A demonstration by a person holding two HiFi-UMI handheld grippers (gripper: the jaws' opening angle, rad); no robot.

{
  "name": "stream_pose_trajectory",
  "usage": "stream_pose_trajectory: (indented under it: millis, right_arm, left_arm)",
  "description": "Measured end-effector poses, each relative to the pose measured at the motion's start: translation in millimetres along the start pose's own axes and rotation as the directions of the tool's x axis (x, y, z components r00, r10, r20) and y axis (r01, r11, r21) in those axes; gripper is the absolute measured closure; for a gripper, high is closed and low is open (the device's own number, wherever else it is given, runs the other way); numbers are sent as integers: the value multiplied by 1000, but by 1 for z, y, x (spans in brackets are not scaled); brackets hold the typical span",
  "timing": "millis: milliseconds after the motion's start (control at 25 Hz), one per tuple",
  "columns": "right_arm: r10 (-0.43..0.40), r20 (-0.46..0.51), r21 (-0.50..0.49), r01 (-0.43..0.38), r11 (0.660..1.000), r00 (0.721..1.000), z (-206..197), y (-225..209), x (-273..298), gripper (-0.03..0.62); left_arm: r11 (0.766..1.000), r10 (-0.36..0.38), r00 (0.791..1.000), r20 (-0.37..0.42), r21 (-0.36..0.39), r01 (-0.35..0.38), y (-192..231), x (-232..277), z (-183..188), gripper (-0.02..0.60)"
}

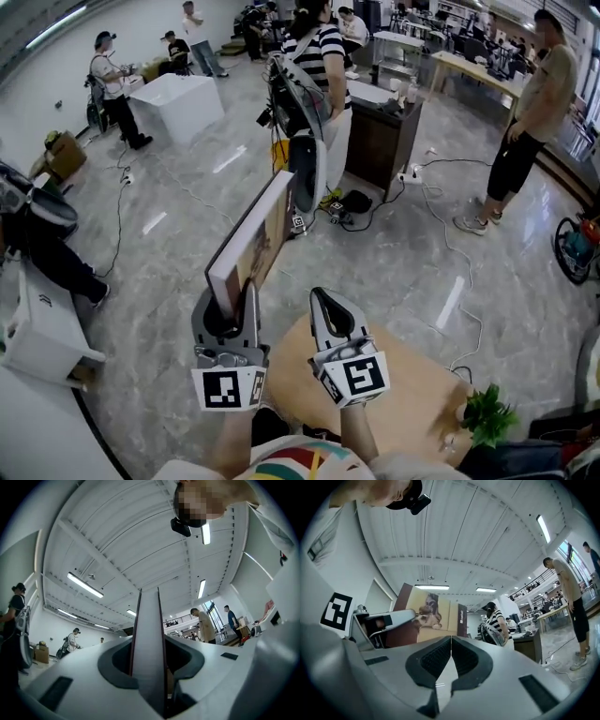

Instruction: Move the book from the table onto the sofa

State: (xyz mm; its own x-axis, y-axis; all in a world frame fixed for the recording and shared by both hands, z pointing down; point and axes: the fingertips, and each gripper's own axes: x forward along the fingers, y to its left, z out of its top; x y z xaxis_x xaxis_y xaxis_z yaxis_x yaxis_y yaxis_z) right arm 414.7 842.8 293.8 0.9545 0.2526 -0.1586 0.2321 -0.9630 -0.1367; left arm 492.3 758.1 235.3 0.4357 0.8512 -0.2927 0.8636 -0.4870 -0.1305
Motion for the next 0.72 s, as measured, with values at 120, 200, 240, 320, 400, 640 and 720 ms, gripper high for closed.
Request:
stream_pose_trajectory:
  millis: [120, 200, 240, 320, 400, 640, 720]
  right_arm:
    - [105, -6, -4, -105, 994, 994, 2, 38, 16, 580]
    - [188, -6, -4, -188, 982, 982, 2, 78, 25, 580]
    - [238, -1, -1, -238, 971, 971, 3, 103, 28, 580]
    - [341, 10, 4, -341, 940, 940, 3, 158, 32, 580]
    - [448, 13, 18, -448, 894, 894, 3, 222, 31, 580]
    - [792, 15, 67, -791, 608, 610, 7, 468, -50, 580]
    - [857, 42, 102, -856, 507, 513, 18, 531, -84, 580]
  left_arm:
    - [997, 70, 998, 9, 27, -70, 25, -26, 12, 427]
    - [988, 141, 990, 16, 63, -142, 52, -53, 24, 427]
    - [980, 185, 983, 22, 72, -186, 69, -71, 30, 426]
    - [955, 282, 959, 33, 86, -284, 106, -115, 42, 426]
    - [910, 391, 920, 38, 131, -392, 141, -170, 59, 426]
    - [623, 739, 664, 117, 259, -738, 213, -417, 150, 426]
    - [519, 806, 573, 146, 290, -804, 219, -488, 181, 426]
